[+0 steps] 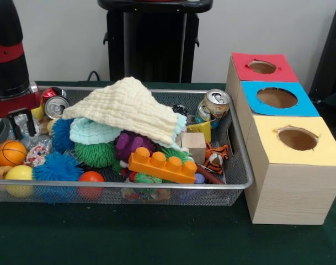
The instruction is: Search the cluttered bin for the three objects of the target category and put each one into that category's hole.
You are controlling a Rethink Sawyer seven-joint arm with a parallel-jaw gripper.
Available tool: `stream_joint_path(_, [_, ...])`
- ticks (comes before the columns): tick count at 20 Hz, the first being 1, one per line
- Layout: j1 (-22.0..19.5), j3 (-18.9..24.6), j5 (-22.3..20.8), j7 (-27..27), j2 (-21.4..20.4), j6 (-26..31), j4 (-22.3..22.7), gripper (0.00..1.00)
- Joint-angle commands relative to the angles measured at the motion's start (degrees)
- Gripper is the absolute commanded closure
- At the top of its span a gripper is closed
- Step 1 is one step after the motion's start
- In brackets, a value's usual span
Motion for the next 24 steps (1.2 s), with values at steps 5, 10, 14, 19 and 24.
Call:
stream_joint_path(5, [2.6,0.1,-2.8,-14.9,0.8,-0.2,0.7,0.0])
stream_joint_path(10, [3.1,-0.6,-3.0,-14.8,0.4,0.4,0.3,0.0])
stream_joint_path(14, [3.7,-1.4,-3.0,-14.2,-0.8,1.4,0.3,0.0])
stream_joint_path(19, [5.2,-4.9,-5.7,-13.9,-2.3,3.3,-1.0,0.0])
stream_joint_path(24, [6.5,-6.4,-6.0,-13.7,-2.3,3.6,-1.9,0.0])
